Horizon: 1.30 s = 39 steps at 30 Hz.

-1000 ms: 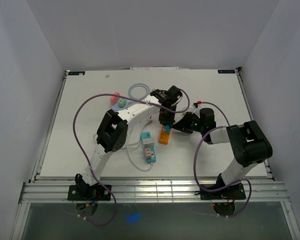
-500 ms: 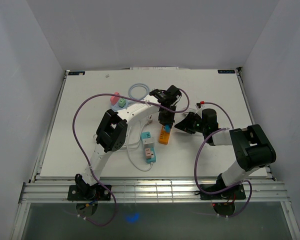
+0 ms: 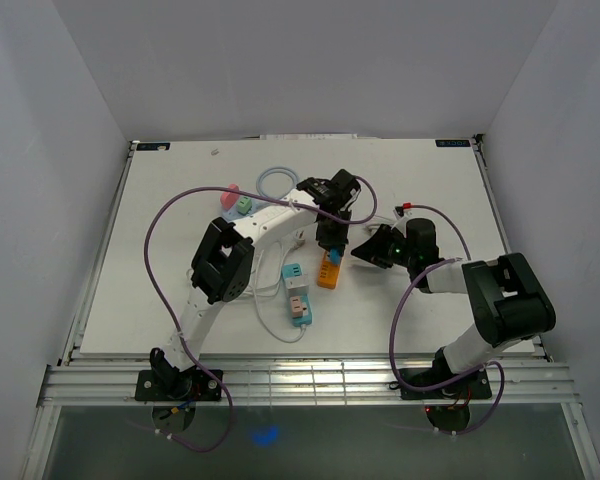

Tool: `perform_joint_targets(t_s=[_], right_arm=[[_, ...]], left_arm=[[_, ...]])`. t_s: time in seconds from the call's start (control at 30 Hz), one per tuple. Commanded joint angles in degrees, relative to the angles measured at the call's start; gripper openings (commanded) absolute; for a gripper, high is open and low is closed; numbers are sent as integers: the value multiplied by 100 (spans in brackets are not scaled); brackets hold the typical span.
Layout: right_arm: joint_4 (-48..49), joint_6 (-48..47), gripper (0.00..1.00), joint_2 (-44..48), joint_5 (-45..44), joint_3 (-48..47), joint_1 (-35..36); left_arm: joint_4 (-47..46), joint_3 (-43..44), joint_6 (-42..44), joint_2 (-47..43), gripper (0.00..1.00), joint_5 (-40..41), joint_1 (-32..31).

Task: Insert the plug

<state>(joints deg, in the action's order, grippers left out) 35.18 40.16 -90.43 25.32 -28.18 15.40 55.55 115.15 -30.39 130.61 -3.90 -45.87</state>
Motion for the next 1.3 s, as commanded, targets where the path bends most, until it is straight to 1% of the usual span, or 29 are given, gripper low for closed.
perform_joint_targets(t_s=[0.0, 0.23, 0.37, 0.5, 0.53, 0.57, 0.63, 0.8, 0.83, 0.93, 1.03, 1.07, 1.27], right_arm=[[24, -131, 24, 236, -106, 76, -19], [-99, -211, 25, 342, -176, 76, -28], [-125, -228, 24, 369, -203, 76, -19], [-125, -228, 24, 360, -194, 76, -28], [-125, -228, 24, 368, -186, 76, -28], [-125, -237, 24, 369, -203, 85, -28], [-117, -246, 24, 369, -194, 85, -19], [-125, -281, 24, 412, -221, 103, -28], [-134, -281, 24, 421, -229, 103, -28], [-134, -298, 24, 421, -238, 103, -28], [-143, -298, 24, 412, -229, 94, -28], [-152, -298, 24, 404, -229, 103, -28], [-152, -307, 24, 360, -203, 59, -28]], left_arm=[[307, -275, 271, 465, 0, 513, 166], [790, 156, 306, 852, 0, 548, 201], [852, 157, 244, 782, 0, 794, 192], [826, 52, 253, 634, 0, 838, 201], [678, -19, 236, 554, 0, 847, 201], [537, -332, 227, 441, 0, 821, 192], [73, -642, 218, 81, 0, 716, 210], [-509, -1283, 139, -360, 0, 663, 280], [-823, -1607, 139, -543, 0, 567, 306], [-1160, -2039, 104, -668, 0, 487, 359], [-1292, -2190, 147, -677, 0, 399, 403], [-1310, -2208, 156, -686, 0, 208, 403], [-1222, -2024, 253, -738, 0, 293, 386]])
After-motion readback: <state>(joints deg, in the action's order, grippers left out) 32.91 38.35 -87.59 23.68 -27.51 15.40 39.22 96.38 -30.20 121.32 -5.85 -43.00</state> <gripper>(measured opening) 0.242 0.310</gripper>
